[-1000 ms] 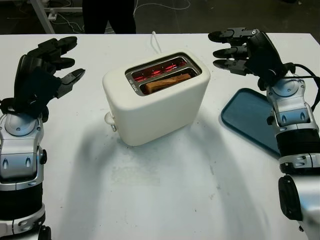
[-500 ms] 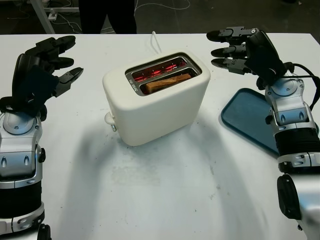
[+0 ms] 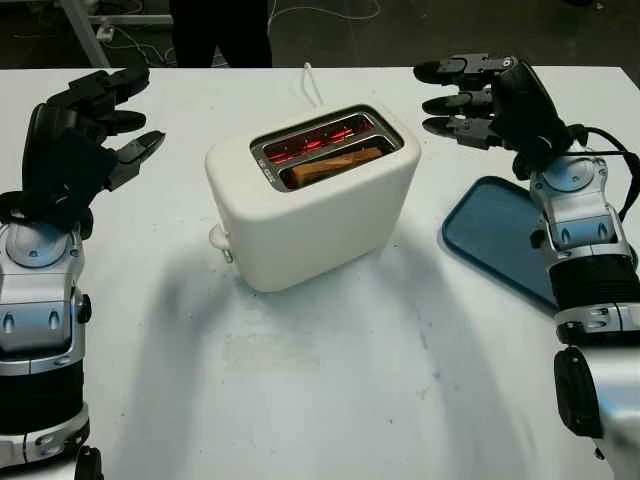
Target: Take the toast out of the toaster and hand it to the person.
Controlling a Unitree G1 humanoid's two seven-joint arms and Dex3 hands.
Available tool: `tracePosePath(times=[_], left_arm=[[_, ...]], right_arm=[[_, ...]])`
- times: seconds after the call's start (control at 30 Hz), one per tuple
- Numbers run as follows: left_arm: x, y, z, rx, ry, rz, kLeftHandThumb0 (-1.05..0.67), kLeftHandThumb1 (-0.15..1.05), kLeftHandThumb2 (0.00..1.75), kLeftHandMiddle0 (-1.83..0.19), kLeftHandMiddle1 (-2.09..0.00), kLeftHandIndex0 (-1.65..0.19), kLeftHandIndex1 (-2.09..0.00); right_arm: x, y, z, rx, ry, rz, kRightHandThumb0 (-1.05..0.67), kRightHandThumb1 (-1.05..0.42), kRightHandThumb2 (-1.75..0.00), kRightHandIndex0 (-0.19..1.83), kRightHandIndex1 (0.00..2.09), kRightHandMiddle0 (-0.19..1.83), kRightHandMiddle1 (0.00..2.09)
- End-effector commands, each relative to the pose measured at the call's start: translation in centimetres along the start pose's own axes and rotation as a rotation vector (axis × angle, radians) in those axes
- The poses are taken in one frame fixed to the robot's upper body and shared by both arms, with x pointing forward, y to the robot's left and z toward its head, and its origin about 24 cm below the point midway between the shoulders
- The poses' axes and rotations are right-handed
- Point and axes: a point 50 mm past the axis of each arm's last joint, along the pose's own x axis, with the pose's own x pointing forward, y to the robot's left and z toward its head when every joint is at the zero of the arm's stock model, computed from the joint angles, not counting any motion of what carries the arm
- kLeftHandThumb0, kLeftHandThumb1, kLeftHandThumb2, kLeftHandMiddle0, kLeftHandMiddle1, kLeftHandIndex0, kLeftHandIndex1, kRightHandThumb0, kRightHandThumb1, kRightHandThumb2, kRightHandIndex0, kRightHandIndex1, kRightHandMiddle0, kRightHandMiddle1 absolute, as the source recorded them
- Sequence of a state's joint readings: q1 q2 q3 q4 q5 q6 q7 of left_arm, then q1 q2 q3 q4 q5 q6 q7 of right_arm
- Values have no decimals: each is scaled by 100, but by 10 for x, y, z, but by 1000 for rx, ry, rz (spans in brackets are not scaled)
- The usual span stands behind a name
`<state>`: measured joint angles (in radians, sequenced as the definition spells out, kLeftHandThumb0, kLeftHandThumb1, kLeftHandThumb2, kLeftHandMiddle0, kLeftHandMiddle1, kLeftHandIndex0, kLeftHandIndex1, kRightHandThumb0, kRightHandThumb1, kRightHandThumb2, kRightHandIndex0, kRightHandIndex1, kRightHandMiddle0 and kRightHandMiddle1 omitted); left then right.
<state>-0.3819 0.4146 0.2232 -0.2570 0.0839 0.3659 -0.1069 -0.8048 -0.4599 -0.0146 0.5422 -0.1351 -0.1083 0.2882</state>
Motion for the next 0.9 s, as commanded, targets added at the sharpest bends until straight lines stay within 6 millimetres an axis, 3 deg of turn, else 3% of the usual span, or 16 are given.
tracePosePath(times=[0.0, 0.87], left_arm=[[0, 1, 1, 6, -11, 13, -16, 92, 8, -39, -83, -64, -11], [-3, 1, -2, -14, 9, 8, -20, 92, 8, -38, -80, -63, -11]], right_arm=[[2, -2, 6, -2, -23, -9, 0, -86, 0, 88, 7, 80, 1], [2, -3, 5, 4, -31, -12, 1, -86, 0, 89, 7, 81, 1]])
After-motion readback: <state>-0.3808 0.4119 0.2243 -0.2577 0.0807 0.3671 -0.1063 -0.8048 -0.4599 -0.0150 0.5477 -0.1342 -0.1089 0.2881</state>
